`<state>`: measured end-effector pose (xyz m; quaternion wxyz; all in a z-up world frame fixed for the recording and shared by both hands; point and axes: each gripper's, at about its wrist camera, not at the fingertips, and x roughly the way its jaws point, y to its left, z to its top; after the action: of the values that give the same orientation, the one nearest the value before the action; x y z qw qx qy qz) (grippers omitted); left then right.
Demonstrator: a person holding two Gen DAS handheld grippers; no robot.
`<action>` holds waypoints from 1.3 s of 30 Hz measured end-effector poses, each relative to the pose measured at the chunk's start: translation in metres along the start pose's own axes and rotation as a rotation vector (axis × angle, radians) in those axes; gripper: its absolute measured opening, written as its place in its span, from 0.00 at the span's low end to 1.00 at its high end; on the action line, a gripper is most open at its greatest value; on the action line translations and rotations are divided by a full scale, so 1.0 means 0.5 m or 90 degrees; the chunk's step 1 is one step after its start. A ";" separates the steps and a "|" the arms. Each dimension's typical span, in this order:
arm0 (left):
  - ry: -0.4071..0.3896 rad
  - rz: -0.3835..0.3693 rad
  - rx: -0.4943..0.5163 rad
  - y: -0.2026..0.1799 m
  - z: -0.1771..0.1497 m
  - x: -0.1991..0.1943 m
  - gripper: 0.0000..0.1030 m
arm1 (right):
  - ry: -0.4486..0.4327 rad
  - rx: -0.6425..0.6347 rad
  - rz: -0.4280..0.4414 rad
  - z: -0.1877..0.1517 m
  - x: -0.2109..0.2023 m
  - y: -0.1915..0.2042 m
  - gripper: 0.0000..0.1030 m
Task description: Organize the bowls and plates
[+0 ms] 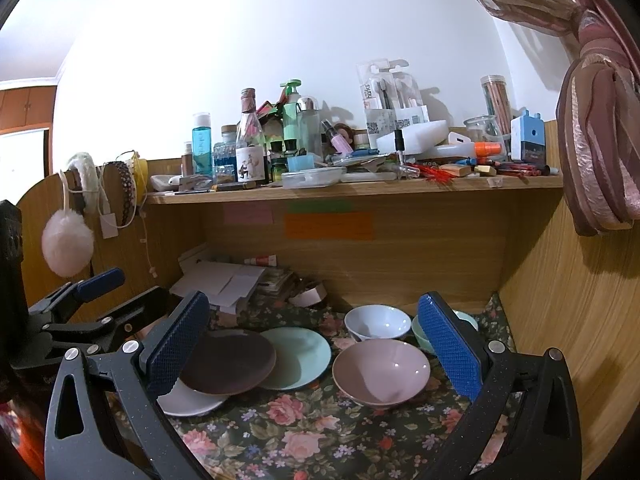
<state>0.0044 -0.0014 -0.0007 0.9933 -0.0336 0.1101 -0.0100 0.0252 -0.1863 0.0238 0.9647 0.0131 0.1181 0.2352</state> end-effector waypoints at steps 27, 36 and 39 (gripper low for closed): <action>0.004 -0.004 -0.004 0.001 0.000 0.005 1.00 | 0.001 0.000 -0.002 -0.001 0.005 0.000 1.00; 0.004 -0.004 -0.005 0.003 0.001 0.006 1.00 | 0.007 0.003 -0.001 -0.003 0.009 0.004 1.00; 0.004 -0.003 -0.004 0.002 0.001 0.006 1.00 | 0.007 0.003 -0.002 -0.002 0.010 0.005 1.00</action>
<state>0.0076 -0.0007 -0.0011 0.9928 -0.0369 0.1133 -0.0124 0.0282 -0.1820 0.0217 0.9643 0.0138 0.1239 0.2337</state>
